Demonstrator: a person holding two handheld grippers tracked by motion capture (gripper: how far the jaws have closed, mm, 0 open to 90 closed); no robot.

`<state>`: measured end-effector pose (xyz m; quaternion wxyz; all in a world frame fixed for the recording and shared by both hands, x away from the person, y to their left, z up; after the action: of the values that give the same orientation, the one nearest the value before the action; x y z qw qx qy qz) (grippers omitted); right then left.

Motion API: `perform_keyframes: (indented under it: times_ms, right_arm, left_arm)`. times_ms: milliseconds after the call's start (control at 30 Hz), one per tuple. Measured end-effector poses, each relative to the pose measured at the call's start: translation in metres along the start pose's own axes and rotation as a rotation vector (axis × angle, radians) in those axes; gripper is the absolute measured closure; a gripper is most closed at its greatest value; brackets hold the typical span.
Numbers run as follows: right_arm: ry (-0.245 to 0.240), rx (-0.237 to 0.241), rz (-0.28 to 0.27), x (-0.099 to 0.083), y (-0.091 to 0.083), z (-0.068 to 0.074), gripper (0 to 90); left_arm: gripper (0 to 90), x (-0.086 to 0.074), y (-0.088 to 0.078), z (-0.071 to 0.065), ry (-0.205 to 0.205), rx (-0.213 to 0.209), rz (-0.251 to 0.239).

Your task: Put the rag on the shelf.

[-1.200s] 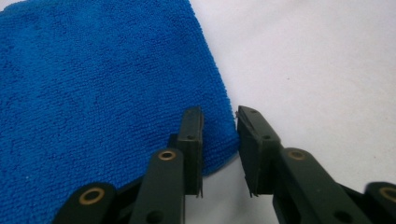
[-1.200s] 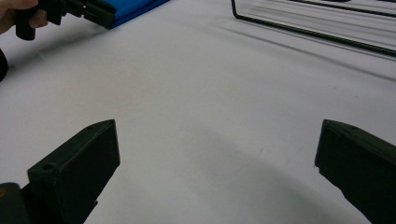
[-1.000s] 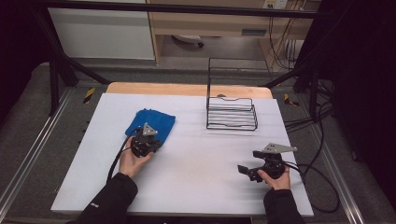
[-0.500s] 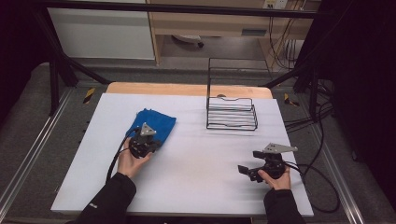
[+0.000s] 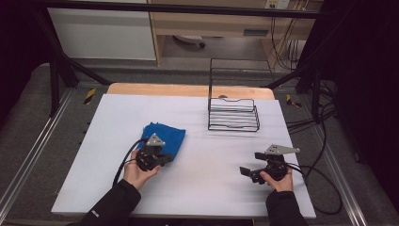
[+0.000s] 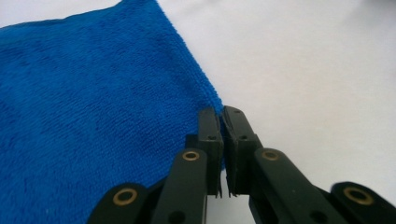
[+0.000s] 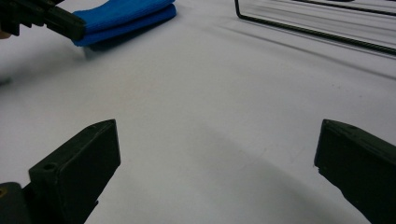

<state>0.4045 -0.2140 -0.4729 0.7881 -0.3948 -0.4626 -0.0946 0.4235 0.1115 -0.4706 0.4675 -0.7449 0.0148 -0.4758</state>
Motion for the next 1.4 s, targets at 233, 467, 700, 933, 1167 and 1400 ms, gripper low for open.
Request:
perform_keyframes:
  times_ms: [233, 467, 700, 933, 1167, 1400]
  right_arm:
    - [-0.002, 0.0, 0.003, 0.0, 0.001, 0.0, 1.0]
    - [-0.004, 0.002, 0.003, 0.0, 0.001, 0.0, 0.9]
    - [-0.007, -0.008, -0.002, 0.001, 0.001, 0.001, 1.0]
    - [-0.01, -0.043, -0.013, 0.007, 0.007, 0.011, 1.9]
    - [-0.024, -0.081, 0.005, 0.018, 0.029, 0.038, 4.4]
    - [-0.019, -0.064, 0.058, 0.023, 0.066, 0.075, 9.7]
  left_arm:
    - [86.1, 0.003, 0.009, -0.029, -0.007, -0.051, -0.009]
    - [85.4, 0.006, 0.023, -0.053, 0.014, -0.062, -0.012]
    - [72.2, 0.004, 0.026, -0.056, 0.045, -0.084, 0.007]
    - [48.9, 0.006, -0.004, -0.034, 0.055, -0.058, -0.034]
    - [29.9, -0.007, -0.034, 0.01, 0.025, 0.006, -0.058]
    - [14.3, -0.032, -0.056, 0.041, -0.003, 0.047, -0.075]
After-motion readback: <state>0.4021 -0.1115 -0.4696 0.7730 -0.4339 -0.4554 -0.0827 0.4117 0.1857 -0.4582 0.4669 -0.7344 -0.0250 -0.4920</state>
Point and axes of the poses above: each handheld gripper's, and its own axes: y roughly forward along the jaws, x roughly out of its top, z roughly to its left, the point moved 7 cm from there along y, roughly forward along the jaws, and after that the axes turned 1 degree about y, right-handed, at the moved point
